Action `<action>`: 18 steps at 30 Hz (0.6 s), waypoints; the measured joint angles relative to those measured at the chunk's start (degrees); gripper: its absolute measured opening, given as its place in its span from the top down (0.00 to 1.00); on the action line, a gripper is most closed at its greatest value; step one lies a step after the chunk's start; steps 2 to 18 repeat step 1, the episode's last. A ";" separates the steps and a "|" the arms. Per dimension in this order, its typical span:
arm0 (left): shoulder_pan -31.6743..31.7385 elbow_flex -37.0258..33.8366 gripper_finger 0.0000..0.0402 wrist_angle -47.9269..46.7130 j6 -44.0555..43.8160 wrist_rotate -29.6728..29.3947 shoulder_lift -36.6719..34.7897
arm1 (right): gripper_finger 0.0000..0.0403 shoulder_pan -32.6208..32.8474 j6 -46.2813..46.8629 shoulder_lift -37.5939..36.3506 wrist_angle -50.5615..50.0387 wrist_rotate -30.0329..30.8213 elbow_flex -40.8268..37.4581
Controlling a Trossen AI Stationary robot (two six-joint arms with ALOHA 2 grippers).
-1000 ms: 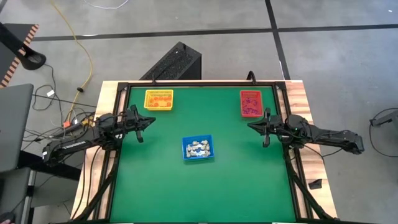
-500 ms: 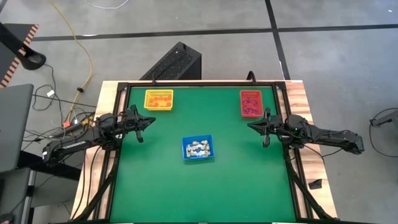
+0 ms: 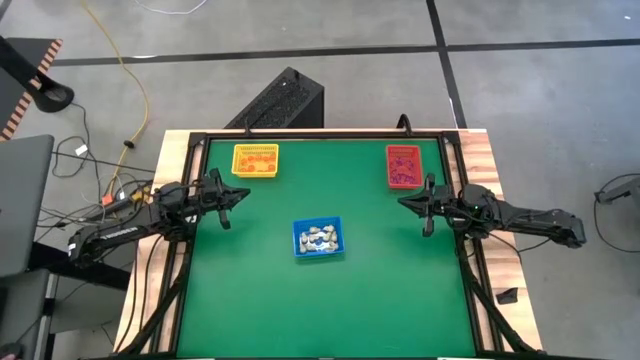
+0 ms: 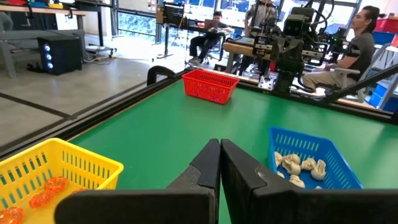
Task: Sort Halloween decoration
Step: Return to Home Position
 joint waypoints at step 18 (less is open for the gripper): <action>0.00 -0.01 1.00 0.01 -0.02 0.00 -0.02 | 0.89 0.00 0.00 0.01 0.00 0.00 0.00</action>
